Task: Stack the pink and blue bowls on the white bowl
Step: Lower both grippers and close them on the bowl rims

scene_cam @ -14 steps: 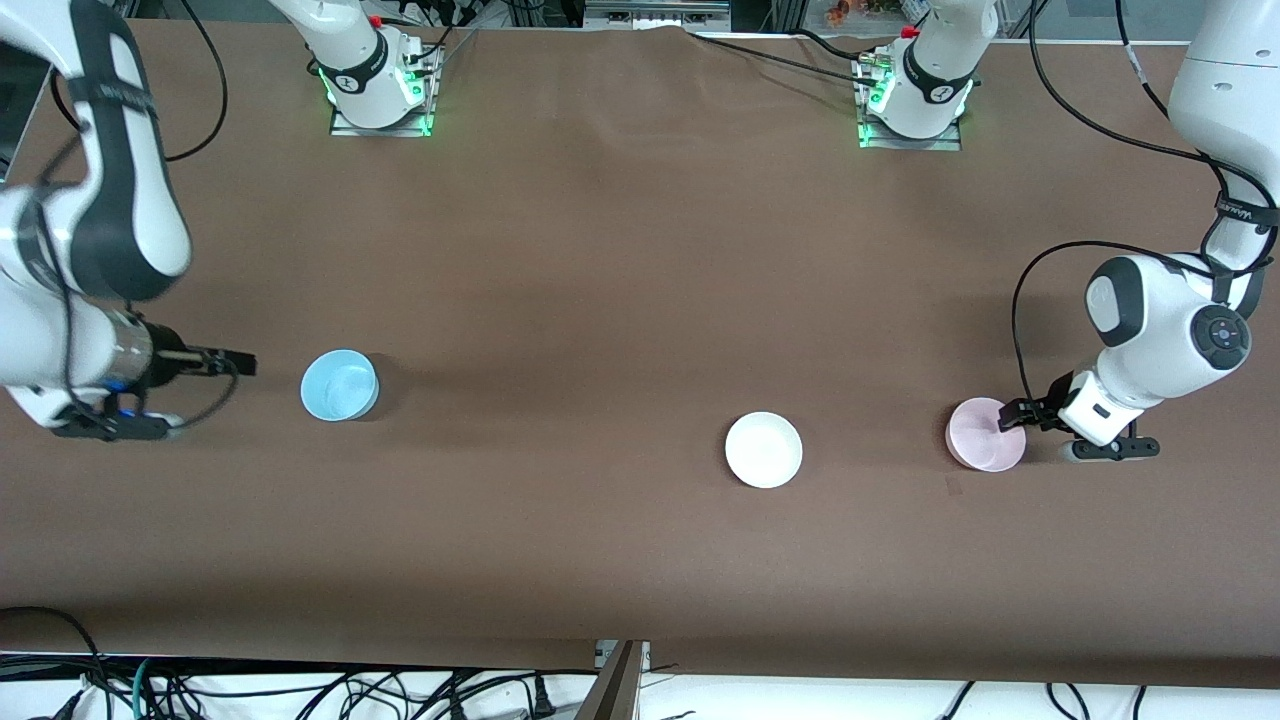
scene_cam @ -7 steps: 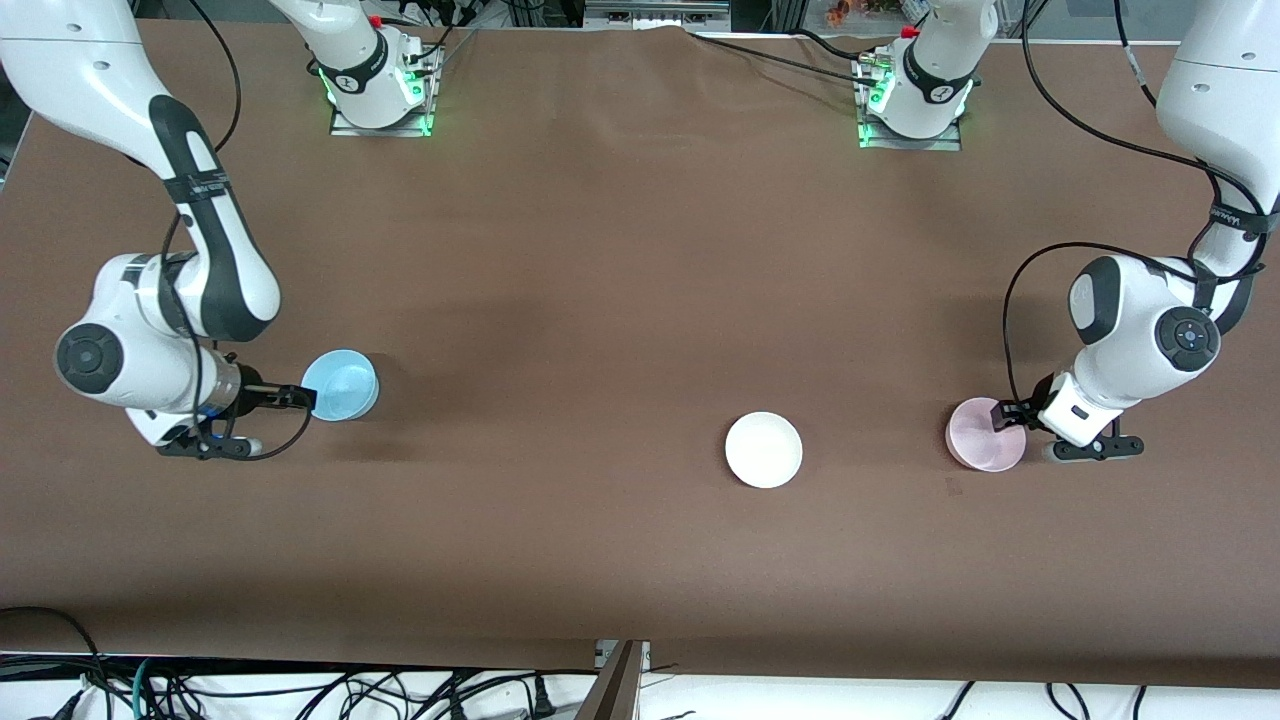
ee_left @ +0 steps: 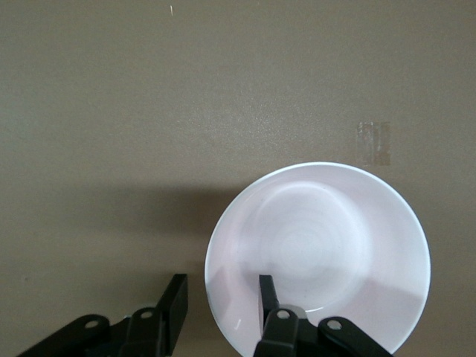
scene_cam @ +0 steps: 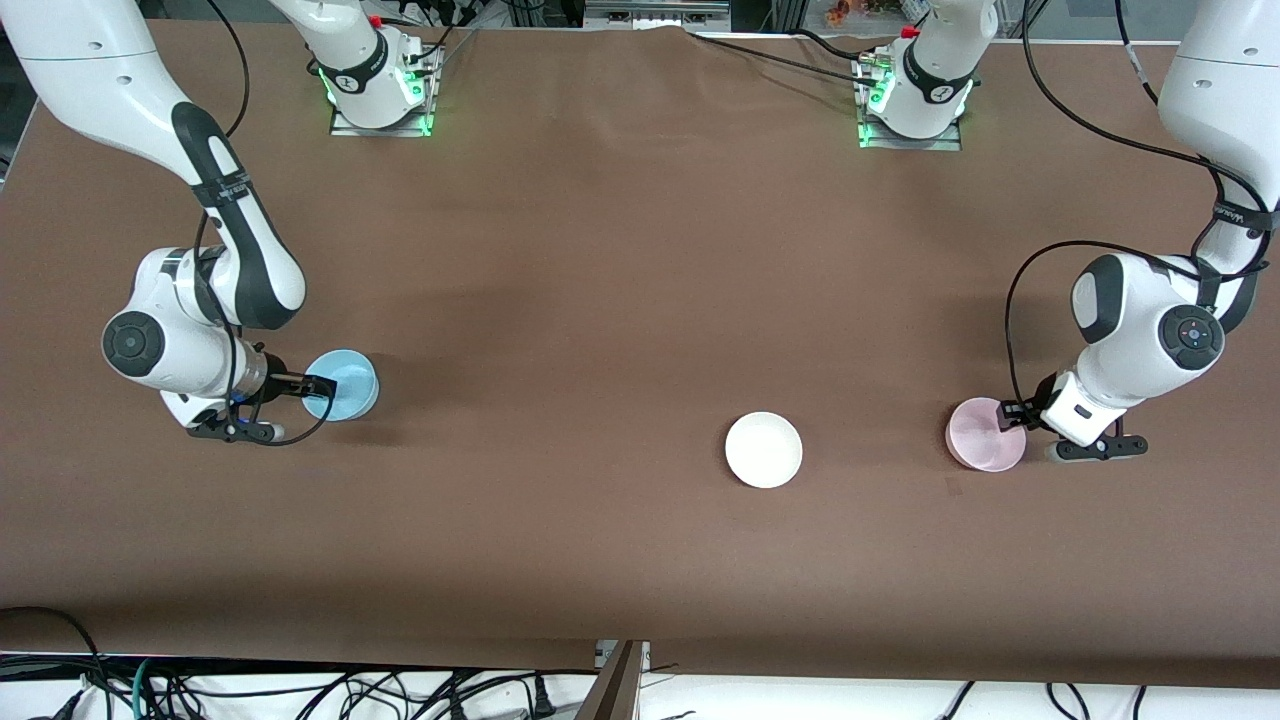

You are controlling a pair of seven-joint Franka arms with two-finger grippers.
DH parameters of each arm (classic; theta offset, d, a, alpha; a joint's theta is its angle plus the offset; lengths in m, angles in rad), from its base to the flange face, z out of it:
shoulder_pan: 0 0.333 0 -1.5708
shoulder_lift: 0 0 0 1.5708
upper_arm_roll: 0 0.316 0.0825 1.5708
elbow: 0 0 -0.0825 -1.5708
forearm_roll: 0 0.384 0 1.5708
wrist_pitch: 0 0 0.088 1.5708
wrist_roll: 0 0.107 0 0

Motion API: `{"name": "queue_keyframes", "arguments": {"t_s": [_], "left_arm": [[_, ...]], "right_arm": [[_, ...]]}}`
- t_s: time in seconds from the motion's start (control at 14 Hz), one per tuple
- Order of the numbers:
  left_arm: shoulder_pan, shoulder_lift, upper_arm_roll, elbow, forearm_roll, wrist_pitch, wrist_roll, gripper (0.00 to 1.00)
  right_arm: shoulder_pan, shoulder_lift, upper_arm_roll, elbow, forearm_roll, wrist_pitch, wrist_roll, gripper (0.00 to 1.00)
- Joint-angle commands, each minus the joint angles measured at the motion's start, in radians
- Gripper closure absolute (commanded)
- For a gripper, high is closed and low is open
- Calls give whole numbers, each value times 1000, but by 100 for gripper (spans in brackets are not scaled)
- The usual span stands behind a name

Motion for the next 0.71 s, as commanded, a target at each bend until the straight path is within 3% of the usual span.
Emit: {"name": "queue_keyframes", "arguments": {"t_s": [0.0,0.29,0.43,0.57,0.64], "left_arm": [[0,-26,0,-15,25,-17,-15,61],[0,-26,0,-18,25,-17,-15,67],[0,-25,0,-18,25,-17,-15,68],[0,-25,0,-18,25,-17,-13,73],[0,-23,0,-18,25,-17,-13,75]], "right_arm": [[-13,-47,9,-55,8,9,13,0],[-17,-63,9,-72,10,8,13,0],[-27,-66,9,-83,10,20,13,6],[-28,-66,9,-83,10,15,13,37],[-28,-66,9,-83,10,15,14,48]]}}
